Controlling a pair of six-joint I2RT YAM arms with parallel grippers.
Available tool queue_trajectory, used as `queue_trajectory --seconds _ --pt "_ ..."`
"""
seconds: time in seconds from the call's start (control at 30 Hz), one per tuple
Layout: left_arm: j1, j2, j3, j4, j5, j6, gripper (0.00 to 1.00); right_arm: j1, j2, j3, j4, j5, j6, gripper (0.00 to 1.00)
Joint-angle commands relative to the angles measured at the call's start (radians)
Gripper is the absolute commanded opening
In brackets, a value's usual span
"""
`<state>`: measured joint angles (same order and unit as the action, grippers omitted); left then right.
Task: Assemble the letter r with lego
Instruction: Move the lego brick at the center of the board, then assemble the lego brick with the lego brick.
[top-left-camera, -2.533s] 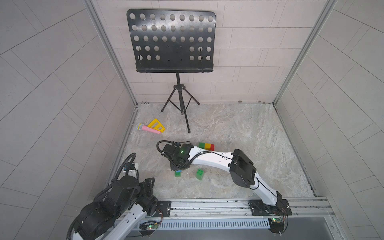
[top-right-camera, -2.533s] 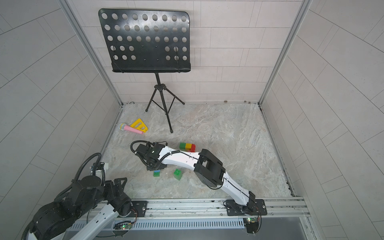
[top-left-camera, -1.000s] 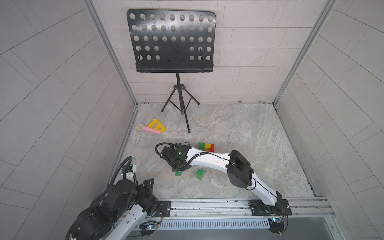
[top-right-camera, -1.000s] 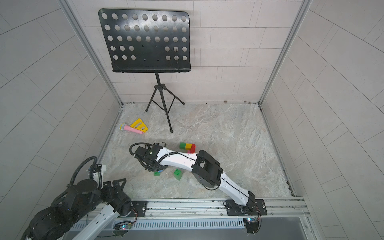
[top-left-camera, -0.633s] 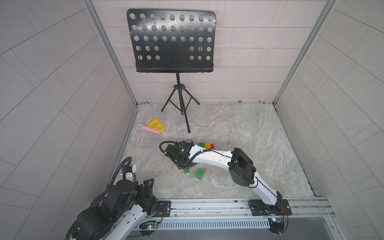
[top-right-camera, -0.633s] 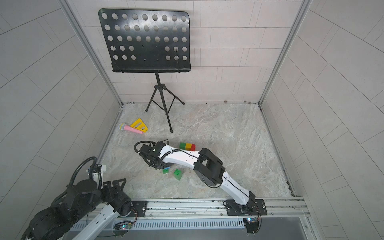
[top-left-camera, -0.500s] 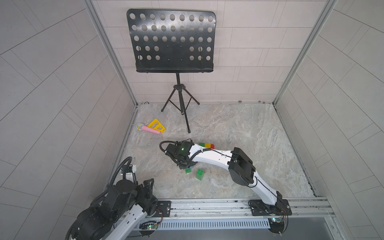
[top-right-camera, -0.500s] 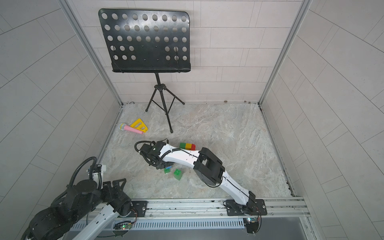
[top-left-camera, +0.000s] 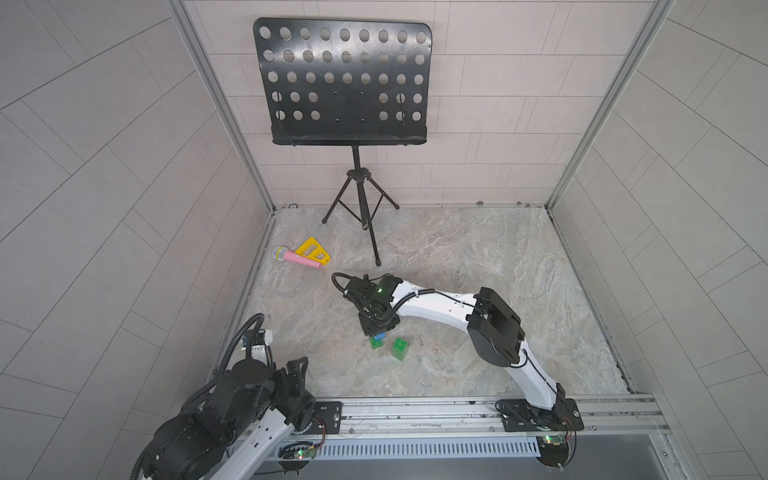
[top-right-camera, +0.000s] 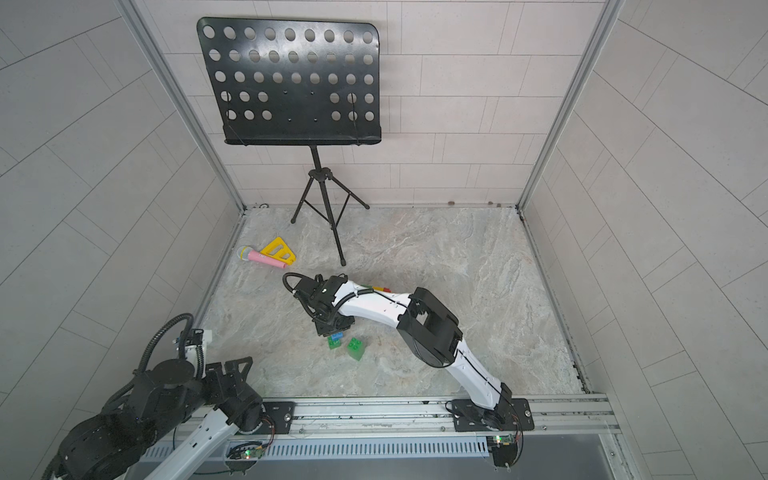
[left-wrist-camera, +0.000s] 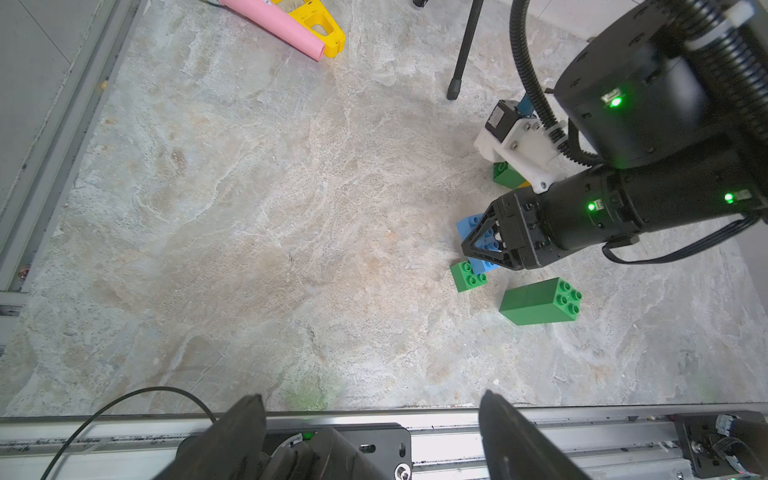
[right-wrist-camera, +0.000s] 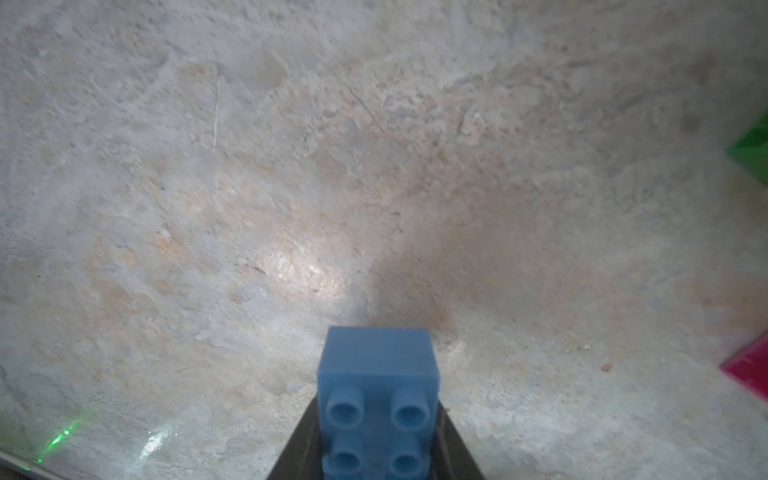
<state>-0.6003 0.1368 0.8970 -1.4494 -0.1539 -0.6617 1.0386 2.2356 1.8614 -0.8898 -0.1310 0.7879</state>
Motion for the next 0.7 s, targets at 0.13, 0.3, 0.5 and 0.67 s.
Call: queue_trajectory --seconds 0.13,0.3,0.5,0.67 --pt "0.004 -0.002 -0.007 -0.005 -0.009 0.003 0.88 0.01 0.009 -0.002 0.03 -0.051 0.027 0.0" --pt "0.006 0.001 -0.007 -0.003 -0.007 0.007 0.88 0.011 -0.002 0.001 0.024 -0.044 0.023 0.0" --pt "0.007 0.007 -0.006 -0.003 -0.006 0.009 0.88 0.012 -0.004 0.002 0.022 -0.018 0.017 0.0" --pt "0.008 0.009 -0.007 -0.003 -0.007 0.008 0.88 0.021 0.012 0.001 0.018 0.003 0.016 0.0"
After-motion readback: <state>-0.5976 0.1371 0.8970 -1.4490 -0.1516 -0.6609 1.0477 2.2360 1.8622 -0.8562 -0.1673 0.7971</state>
